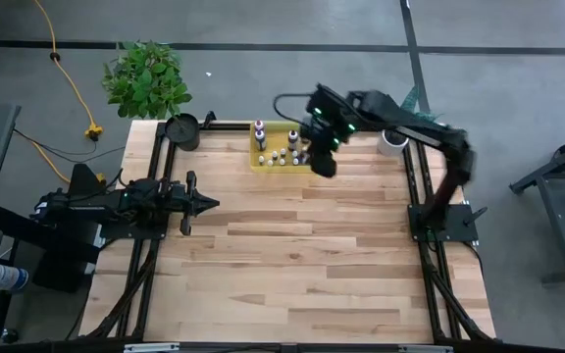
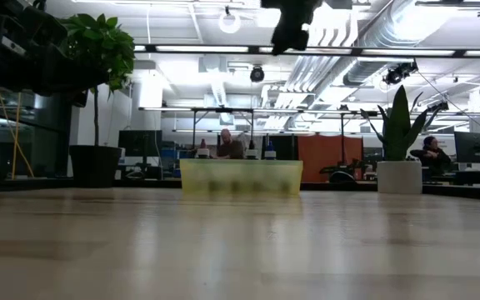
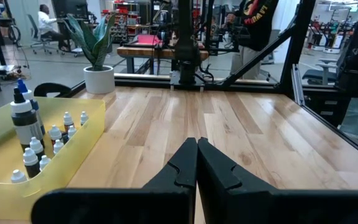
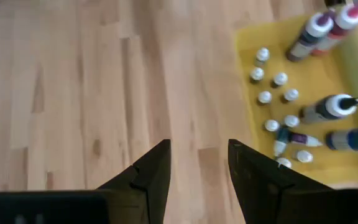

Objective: Pick & Place food coloring
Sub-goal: Return to Home Position

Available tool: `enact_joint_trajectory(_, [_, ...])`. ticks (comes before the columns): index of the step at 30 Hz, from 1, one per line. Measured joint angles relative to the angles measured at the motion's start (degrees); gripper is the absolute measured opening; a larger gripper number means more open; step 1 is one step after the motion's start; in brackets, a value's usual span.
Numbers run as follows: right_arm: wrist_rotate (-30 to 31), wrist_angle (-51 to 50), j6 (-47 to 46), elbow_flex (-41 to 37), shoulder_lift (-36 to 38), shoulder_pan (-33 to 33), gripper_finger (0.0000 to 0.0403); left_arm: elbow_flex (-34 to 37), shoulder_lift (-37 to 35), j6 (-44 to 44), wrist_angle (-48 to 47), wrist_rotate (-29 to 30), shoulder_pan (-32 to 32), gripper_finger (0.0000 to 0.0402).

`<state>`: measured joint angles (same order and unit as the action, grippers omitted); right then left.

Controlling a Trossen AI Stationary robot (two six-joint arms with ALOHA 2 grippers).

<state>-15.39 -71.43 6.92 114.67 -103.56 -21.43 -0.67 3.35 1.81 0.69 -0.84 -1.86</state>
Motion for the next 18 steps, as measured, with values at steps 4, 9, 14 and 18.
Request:
enact_joint_trajectory(4, [-0.38,14.67,-2.07,-19.33,12.82,3.68,0.0122,0.00,0.00,0.00,0.00,0.00,0.01,0.0000])
enact_joint_trajectory(9, [-0.66,30.84,-6.23,-40.99,28.37,7.52,0.0055,0.00,0.01,0.00,0.00,0.00,-0.01,0.0000])
enact_joint_trajectory(14, [-1.03,40.67,-11.50,-57.27,43.17,10.67,0.0008,0.00,-0.01,0.00,0.00,0.00,0.01,0.0000])
enact_joint_trajectory(18, [-2.28,45.59,-14.47,-67.67,53.98,12.24,0.0003,0.00,0.00,0.01,0.00,0.00,0.01,0.0000])
